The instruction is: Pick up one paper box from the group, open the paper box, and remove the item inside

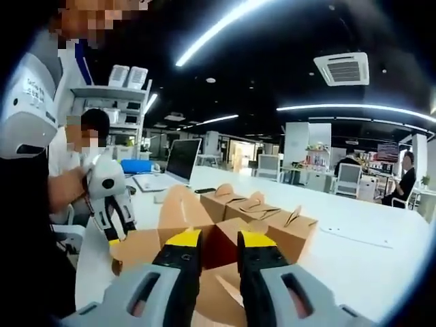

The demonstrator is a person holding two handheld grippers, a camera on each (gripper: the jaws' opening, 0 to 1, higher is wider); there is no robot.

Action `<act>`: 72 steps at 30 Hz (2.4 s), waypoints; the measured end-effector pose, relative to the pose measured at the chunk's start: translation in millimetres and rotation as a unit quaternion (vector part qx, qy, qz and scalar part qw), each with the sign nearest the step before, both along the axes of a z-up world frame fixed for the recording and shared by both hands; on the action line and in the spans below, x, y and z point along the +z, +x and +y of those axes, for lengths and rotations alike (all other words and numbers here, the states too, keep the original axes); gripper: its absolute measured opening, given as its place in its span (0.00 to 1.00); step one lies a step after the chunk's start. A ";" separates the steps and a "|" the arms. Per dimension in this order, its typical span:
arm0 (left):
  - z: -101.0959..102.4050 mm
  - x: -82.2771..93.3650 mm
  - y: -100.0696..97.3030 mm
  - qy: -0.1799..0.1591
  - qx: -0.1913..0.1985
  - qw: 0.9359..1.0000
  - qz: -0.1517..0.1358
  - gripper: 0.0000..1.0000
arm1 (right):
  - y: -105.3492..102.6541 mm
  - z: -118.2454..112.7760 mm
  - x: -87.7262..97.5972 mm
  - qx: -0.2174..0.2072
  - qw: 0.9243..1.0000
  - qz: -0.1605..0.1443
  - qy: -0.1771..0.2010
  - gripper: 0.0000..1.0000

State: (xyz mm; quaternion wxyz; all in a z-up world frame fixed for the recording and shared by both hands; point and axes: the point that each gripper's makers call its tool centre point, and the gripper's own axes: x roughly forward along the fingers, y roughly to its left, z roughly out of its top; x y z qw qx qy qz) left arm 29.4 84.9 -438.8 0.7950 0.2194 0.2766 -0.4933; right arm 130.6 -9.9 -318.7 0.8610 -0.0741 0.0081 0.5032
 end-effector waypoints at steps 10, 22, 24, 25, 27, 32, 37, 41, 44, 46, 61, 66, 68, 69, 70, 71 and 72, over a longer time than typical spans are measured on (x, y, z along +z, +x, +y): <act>-3.9 -2.4 1.2 -0.022 -0.003 1.000 0.015 0.14 | 1.6 0.6 -3.4 -0.003 1.000 0.003 -0.001 0.21; 0.6 -8.9 3.9 -0.069 0.009 0.997 0.042 0.24 | -5.1 2.5 -4.6 -0.005 1.000 0.005 -0.005 0.21; 0.6 -4.0 3.8 -0.087 0.010 0.995 0.038 0.28 | -4.1 2.6 -5.9 -0.006 1.000 0.005 -0.008 0.21; 0.7 -1.3 4.5 -0.094 0.012 0.995 0.034 0.29 | -3.0 2.3 -5.4 -0.008 1.000 0.007 -0.006 0.21; 1.5 9.1 8.0 -0.117 0.020 0.993 0.024 0.30 | -1.8 2.8 -4.2 -0.009 1.000 0.009 -0.002 0.21; 8.0 32.0 7.2 -0.162 0.029 0.986 0.015 0.30 | 1.3 8.3 -5.3 -0.002 1.000 0.009 -0.004 0.21; 11.4 59.9 6.5 -0.220 0.038 0.975 -0.007 0.28 | 0.9 14.5 -8.9 0.008 1.000 0.014 -0.012 0.21; 7.9 84.7 5.8 -0.254 0.020 0.966 -0.031 0.26 | 2.8 14.3 -7.8 0.006 1.000 0.015 -0.011 0.21; 4.1 105.3 13.0 -0.287 0.020 0.956 -0.051 0.26 | 2.5 13.3 -7.0 0.007 1.000 0.013 -0.011 0.21; 3.5 117.2 18.1 -0.308 0.024 0.949 -0.061 0.27 | 3.0 11.4 -5.7 0.003 1.000 0.012 -0.010 0.21; 48.3 137.7 89.2 -0.412 0.239 0.878 -0.038 0.38 | 31.1 -43.3 25.9 -0.092 0.989 0.060 0.096 0.27; 57.4 145.8 86.4 -0.415 0.240 0.874 -0.077 0.38 | 24.0 -50.7 28.1 -0.091 0.990 0.048 0.092 0.27; 58.8 145.1 83.4 -0.410 0.238 0.877 -0.080 0.37 | 20.8 -50.8 29.3 -0.087 0.991 0.042 0.089 0.27; 60.2 143.1 81.5 -0.404 0.239 0.879 -0.082 0.37 | 19.3 -51.0 30.0 -0.086 0.992 0.039 0.089 0.27; 61.2 142.1 80.6 -0.402 0.240 0.880 -0.082 0.37 | 18.4 -51.1 30.5 -0.085 0.992 0.037 0.088 0.27; 62.6 140.8 79.1 -0.400 0.242 0.880 -0.082 0.37 | 17.7 -51.1 30.9 -0.085 0.992 0.036 0.088 0.27; 63.6 139.9 77.1 -0.399 0.243 0.881 -0.081 0.37 | 16.8 -51.3 31.9 -0.085 0.992 0.033 0.086 0.27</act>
